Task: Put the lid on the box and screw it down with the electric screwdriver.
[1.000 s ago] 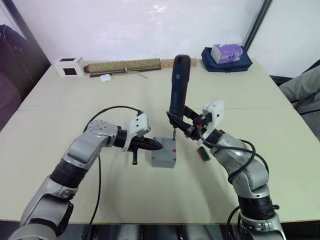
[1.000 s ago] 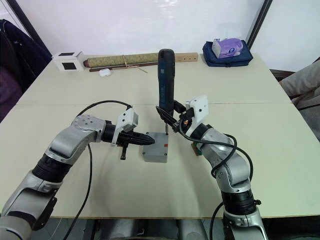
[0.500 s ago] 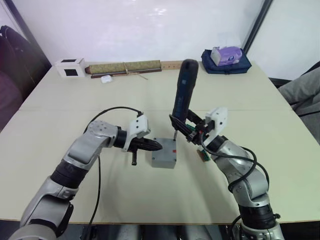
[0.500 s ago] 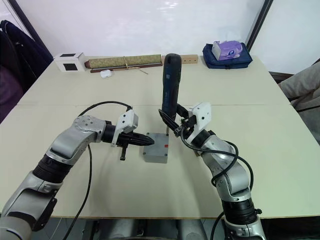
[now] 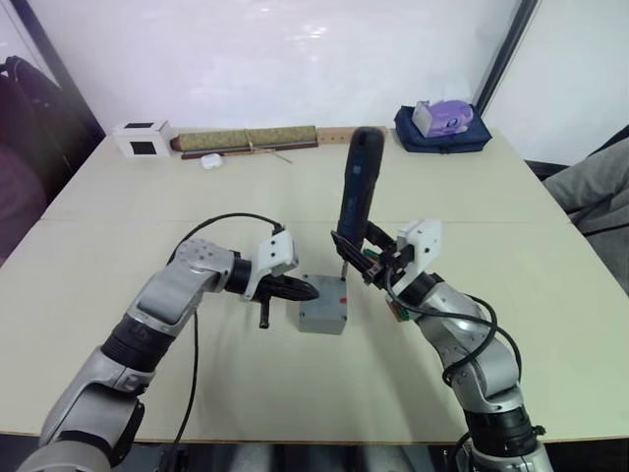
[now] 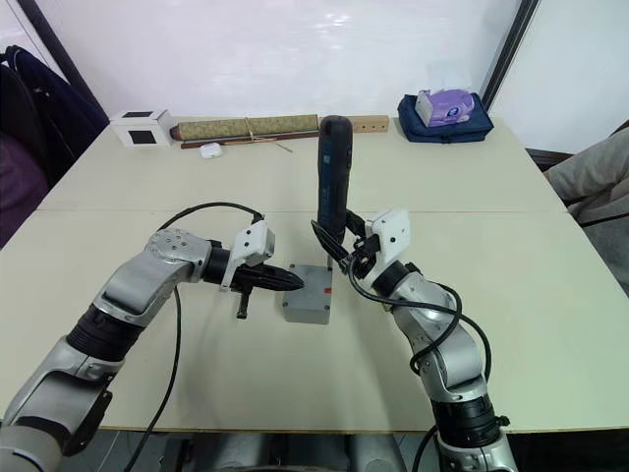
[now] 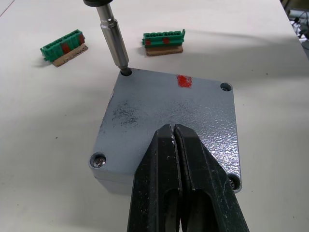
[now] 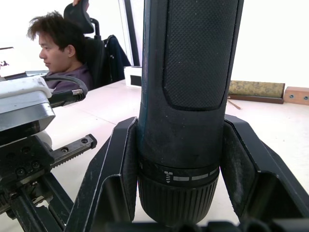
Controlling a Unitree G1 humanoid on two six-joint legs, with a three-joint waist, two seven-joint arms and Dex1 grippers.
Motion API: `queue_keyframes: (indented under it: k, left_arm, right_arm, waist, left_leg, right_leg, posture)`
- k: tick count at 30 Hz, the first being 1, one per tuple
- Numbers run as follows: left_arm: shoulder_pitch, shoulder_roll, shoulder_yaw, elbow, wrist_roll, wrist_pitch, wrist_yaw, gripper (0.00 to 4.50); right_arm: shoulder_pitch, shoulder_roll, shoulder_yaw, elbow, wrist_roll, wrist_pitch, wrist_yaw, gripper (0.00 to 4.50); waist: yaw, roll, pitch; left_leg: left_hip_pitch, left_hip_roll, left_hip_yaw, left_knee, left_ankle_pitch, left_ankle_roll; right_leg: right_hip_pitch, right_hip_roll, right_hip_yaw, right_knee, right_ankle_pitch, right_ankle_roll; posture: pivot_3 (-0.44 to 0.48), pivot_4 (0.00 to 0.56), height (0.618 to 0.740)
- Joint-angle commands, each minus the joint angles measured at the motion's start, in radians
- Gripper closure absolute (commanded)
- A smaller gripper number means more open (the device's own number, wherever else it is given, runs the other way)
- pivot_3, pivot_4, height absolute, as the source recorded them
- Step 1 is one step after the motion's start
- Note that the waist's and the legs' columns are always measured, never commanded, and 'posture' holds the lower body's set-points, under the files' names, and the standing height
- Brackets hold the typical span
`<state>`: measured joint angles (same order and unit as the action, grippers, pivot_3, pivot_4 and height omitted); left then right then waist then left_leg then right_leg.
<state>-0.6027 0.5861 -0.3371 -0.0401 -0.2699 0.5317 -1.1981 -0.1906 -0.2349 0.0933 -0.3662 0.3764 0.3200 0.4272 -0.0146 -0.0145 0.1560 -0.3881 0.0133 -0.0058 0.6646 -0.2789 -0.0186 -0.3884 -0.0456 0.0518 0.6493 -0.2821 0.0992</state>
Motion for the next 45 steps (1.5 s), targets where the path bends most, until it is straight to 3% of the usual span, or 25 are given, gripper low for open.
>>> queue_keyframes:
  k: [1, 21, 25, 33, 35, 40, 43, 45]
  left_arm:
    - [0.007, 0.008, -0.022, 0.002, 0.022, 0.010, -0.003, 4.50]
    - [0.010, 0.000, -0.019, -0.007, 0.020, 0.017, 0.008, 4.50]
    - [0.025, -0.003, -0.014, 0.001, 0.013, 0.024, 0.014, 4.50]
    - [0.012, -0.056, 0.035, 0.040, -0.013, 0.026, 0.050, 4.50]
    - [-0.001, -0.072, 0.065, 0.044, -0.040, 0.037, 0.057, 4.50]
    - [-0.033, -0.055, 0.109, -0.006, -0.105, 0.100, 0.028, 4.50]
    - [-0.038, -0.030, 0.104, -0.097, -0.135, 0.120, 0.007, 4.50]
    - [-0.039, -0.017, 0.103, -0.157, -0.163, 0.143, -0.011, 4.50]
  right_arm:
    - [0.056, -0.008, 0.018, 0.078, -0.022, 0.046, 0.000, 2.73]
    - [0.015, -0.036, 0.010, 0.023, -0.016, 0.061, 0.020, 2.73]
    - [-0.181, -0.116, -0.097, -0.190, 0.142, 0.251, -0.011, 2.73]
    - [-0.429, -0.201, -0.370, -0.218, 0.480, 0.576, -0.180, 2.73]
    - [-0.473, -0.285, -0.439, -0.137, 0.591, 0.748, -0.211, 2.73]
    - [-0.434, -0.587, -0.483, 0.092, 0.571, 1.082, -0.186, 2.73]
    - [-0.433, -0.677, -0.540, 0.279, 0.543, 1.257, -0.175, 2.73]
    - [-0.401, -0.755, -0.511, 0.329, 0.542, 1.294, -0.119, 2.73]
  waist:
    - [0.000, 0.000, 0.000]
    - [0.000, 0.000, 0.000]
    - [0.001, 0.002, 0.003]
    - [0.001, 0.004, 0.006]
    - [0.001, 0.005, 0.006]
    - [0.007, 0.003, 0.007]
    - [0.003, 0.008, 0.011]
    - [0.003, 0.012, 0.013]
  left_leg:
    - [0.000, 0.000, 0.000, 0.000, 0.000, 0.000]
    - [0.000, 0.001, 0.000, 0.000, 0.000, 0.000]
    - [-0.003, 0.001, 0.000, -0.001, 0.000, 0.000]
    - [-0.008, 0.001, -0.001, -0.002, 0.000, 0.000]
    - [-0.009, 0.000, -0.001, -0.002, 0.000, 0.000]
    - [-0.015, 0.000, -0.001, -0.002, 0.000, 0.000]
    - [-0.023, -0.002, 0.001, -0.001, 0.000, 0.000]
    - [-0.025, -0.002, 0.002, -0.001, 0.000, 0.000]
  right_leg:
    - [0.000, 0.000, 0.000, 0.000, 0.000, 0.000]
    - [0.000, 0.000, 0.000, -0.001, 0.000, -0.001]
    - [-0.003, -0.001, 0.000, -0.001, 0.000, 0.000]
    - [-0.008, -0.002, -0.001, -0.001, 0.001, 0.002]
    - [-0.009, -0.003, -0.001, -0.001, 0.001, 0.002]
    - [-0.013, -0.004, -0.002, -0.002, 0.000, -0.001]
    - [-0.022, -0.006, -0.001, -0.002, 0.002, 0.002]
    - [-0.025, -0.006, 0.000, -0.002, 0.002, 0.003]
  posture:
    - [0.000, 0.150, 0.740]
    - [0.000, 0.150, 0.740]
    - [0.000, 0.150, 0.740]
    - [0.000, 0.150, 0.740]
    - [0.000, 0.150, 0.740]
    - [0.000, 0.150, 0.740]
    - [0.000, 0.150, 0.740]
    - [0.000, 0.150, 0.740]
